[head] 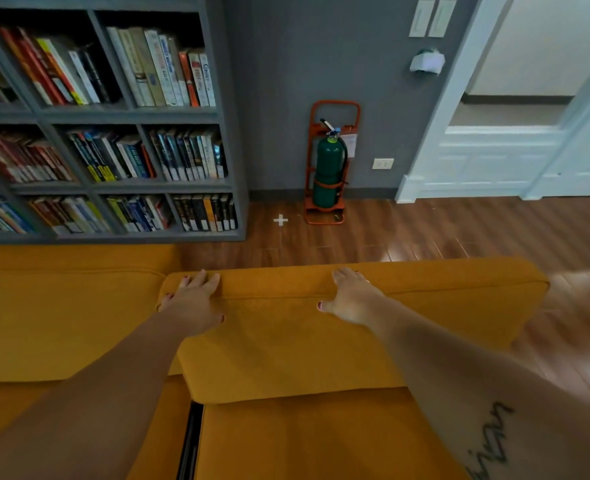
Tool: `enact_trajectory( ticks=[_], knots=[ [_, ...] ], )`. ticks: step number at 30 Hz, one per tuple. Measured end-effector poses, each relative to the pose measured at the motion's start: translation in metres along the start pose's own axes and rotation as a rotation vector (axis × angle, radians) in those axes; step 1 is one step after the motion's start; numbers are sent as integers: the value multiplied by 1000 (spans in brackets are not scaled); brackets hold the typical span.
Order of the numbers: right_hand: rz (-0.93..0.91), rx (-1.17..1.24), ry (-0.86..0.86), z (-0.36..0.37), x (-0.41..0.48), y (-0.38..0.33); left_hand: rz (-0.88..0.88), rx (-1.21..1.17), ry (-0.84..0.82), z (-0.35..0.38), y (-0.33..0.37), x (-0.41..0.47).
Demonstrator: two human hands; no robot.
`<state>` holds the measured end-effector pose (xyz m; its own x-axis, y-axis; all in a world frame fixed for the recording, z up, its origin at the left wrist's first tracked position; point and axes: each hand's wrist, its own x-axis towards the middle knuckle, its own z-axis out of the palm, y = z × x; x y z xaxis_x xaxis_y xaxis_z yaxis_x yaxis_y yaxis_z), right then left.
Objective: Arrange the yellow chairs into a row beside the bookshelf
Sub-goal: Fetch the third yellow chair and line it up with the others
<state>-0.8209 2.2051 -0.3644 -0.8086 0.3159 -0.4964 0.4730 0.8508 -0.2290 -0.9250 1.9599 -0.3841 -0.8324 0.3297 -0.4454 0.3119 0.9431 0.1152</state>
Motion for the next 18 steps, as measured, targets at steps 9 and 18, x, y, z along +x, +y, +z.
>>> enact_trajectory(
  ticks=[9, 18],
  knots=[
    [-34, -184, 60, 7, 43, 8, -7, 83, 13, 0, -7, 28],
    [-3, -124, 32, 1, 55, 5, 3, 96, 2, -8, -5, 41]
  ],
)
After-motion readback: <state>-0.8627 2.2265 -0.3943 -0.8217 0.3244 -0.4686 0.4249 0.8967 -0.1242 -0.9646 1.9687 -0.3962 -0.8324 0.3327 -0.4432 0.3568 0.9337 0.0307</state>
